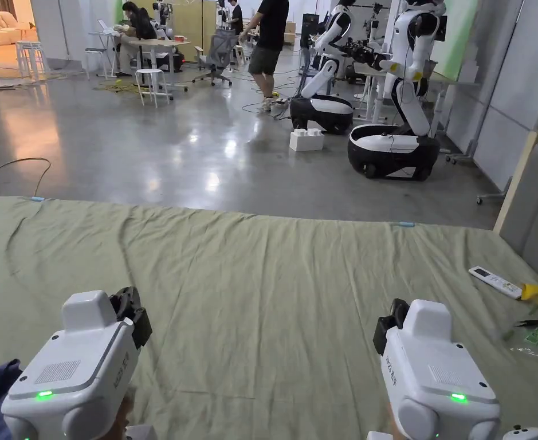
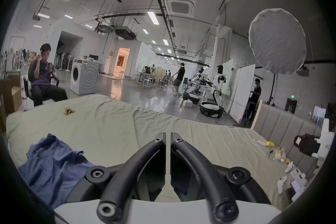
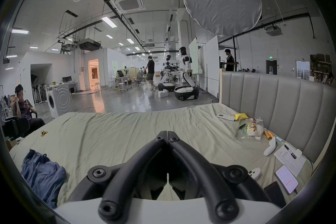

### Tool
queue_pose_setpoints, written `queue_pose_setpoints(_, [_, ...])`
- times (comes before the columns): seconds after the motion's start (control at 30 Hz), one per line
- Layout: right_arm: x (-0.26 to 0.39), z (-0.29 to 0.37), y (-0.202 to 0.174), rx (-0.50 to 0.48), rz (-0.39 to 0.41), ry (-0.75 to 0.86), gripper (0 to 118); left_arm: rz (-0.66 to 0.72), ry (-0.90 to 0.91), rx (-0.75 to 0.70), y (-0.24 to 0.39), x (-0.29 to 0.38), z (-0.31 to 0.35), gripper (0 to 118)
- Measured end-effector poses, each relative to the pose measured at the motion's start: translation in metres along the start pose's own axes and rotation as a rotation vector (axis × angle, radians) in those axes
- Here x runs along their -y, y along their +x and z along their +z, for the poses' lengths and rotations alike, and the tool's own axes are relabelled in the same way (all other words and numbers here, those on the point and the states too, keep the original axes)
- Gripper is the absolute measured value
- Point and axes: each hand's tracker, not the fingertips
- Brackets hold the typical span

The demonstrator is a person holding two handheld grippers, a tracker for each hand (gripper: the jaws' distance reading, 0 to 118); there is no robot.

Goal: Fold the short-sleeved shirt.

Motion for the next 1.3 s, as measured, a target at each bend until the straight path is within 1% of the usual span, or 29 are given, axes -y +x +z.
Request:
queue_pose_setpoints(0.07, [0.001, 0.001, -0.001, -0.006, 0.025, 0.015, 0, -0.057, -0.004, 0.007, 0.001, -0.003, 0.002, 4])
queue_pose_setpoints(0.13, [-0.002, 0.0, -0.003, -0.014, 0.066, 0.027, 0, -0.077, -0.02, 0.007, -0.001, -0.008, 0.004, 4])
queue_pose_setpoints(0.23, [-0.001, -0.001, -0.007, -0.03, 0.06, 0.015, 0, -0.076, -0.072, 0.017, -0.015, -0.015, 0.006, 4])
queue_pose_setpoints(0.33, [0.001, -0.003, -0.012, -0.047, 0.061, 0.008, 1, -0.099, -0.167, 0.009, -0.041, -0.015, 0.006, 4])
queue_pose_setpoints(0.37, [0.002, -0.004, -0.015, -0.053, 0.072, 0.008, 0, -0.095, -0.202, 0.003, -0.054, -0.014, 0.008, 4])
queue_pose_setpoints(0.47, [0.007, -0.007, -0.023, -0.078, 0.093, -0.002, 0, 0.036, -0.271, 0.0, -0.102, -0.008, 0.017, 4])
queue_pose_setpoints(0.53, [0.012, -0.009, -0.029, -0.092, 0.106, -0.009, 0, 0.054, -0.33, -0.057, -0.133, -0.001, 0.022, 4])
queue_pose_setpoints(0.63, [0.019, -0.01, -0.039, -0.109, 0.129, -0.028, 0, 0.019, -0.46, -0.143, -0.177, 0.016, 0.024, 4])
queue_pose_setpoints(0.67, [0.022, -0.012, -0.042, -0.115, 0.132, -0.036, 0, 0.009, -0.512, -0.17, -0.184, 0.02, 0.026, 5])
queue_pose_setpoints(0.7, [0.025, -0.013, -0.045, -0.118, 0.135, -0.045, 0, 0.003, -0.55, -0.192, -0.196, 0.027, 0.026, 7])
queue_pose_setpoints(0.73, [0.028, -0.013, -0.048, -0.122, 0.138, -0.051, 0, -0.001, -0.574, -0.202, -0.206, 0.034, 0.026, 17])
queue_pose_setpoints(0.77, [0.031, -0.013, -0.051, -0.126, 0.142, -0.058, 1, -0.009, -0.605, -0.208, -0.215, 0.041, 0.025, 30])
queue_pose_setpoints(0.8, [0.034, -0.014, -0.054, -0.132, 0.149, -0.067, 0, -0.016, -0.633, -0.217, -0.219, 0.046, 0.025, 47])
queue_pose_setpoints(0.83, [0.036, -0.014, -0.057, -0.137, 0.156, -0.075, 0, -0.021, -0.675, -0.229, -0.224, 0.053, 0.023, 74])
queue_pose_setpoints(0.87, [0.039, -0.015, -0.06, -0.145, 0.167, -0.083, 0, -0.037, -0.713, -0.253, -0.229, 0.06, 0.019, 87])
queue_pose_setpoints(0.9, [0.041, -0.015, -0.063, -0.152, 0.178, -0.087, 0, -0.044, -0.735, -0.252, -0.232, 0.067, 0.018, 97])
queue_pose_setpoints(0.93, [0.043, -0.016, -0.065, -0.157, 0.187, -0.09, 0, -0.056, -0.761, -0.252, -0.234, 0.072, 0.018, 102])
queue_pose_setpoints(1.0, [0.046, -0.015, -0.07, -0.16, 0.197, -0.096, 1, -0.056, -0.794, -0.229, -0.234, 0.084, 0.012, 102])
queue_pose_setpoints(1.1, [0.049, -0.016, -0.075, -0.169, 0.211, -0.108, 0, -0.033, -0.898, -0.179, -0.233, 0.102, 0.004, 100])
queue_pose_setpoints(1.13, [0.05, -0.016, -0.075, -0.171, 0.215, -0.111, 0, -0.045, -0.926, -0.183, -0.23, 0.108, 0.001, 96])
queue_pose_setpoints(1.2, [0.052, -0.017, -0.078, -0.172, 0.224, -0.117, 0, -0.093, -0.963, -0.217, -0.223, 0.121, 0.0, 95])
queue_pose_setpoints(1.23, [0.053, -0.017, -0.078, -0.172, 0.228, -0.12, 0, -0.107, -0.916, -0.229, -0.217, 0.12, 0.004, 88])
queue_pose_setpoints(1.27, [0.053, -0.017, -0.078, -0.172, 0.233, -0.121, 1, -0.11, -0.898, -0.244, -0.212, 0.115, 0.006, 75])
queue_pose_setpoints(1.3, [0.054, -0.017, -0.079, -0.17, 0.239, -0.12, 0, -0.115, -0.881, -0.228, -0.205, 0.112, 0.009, 60])
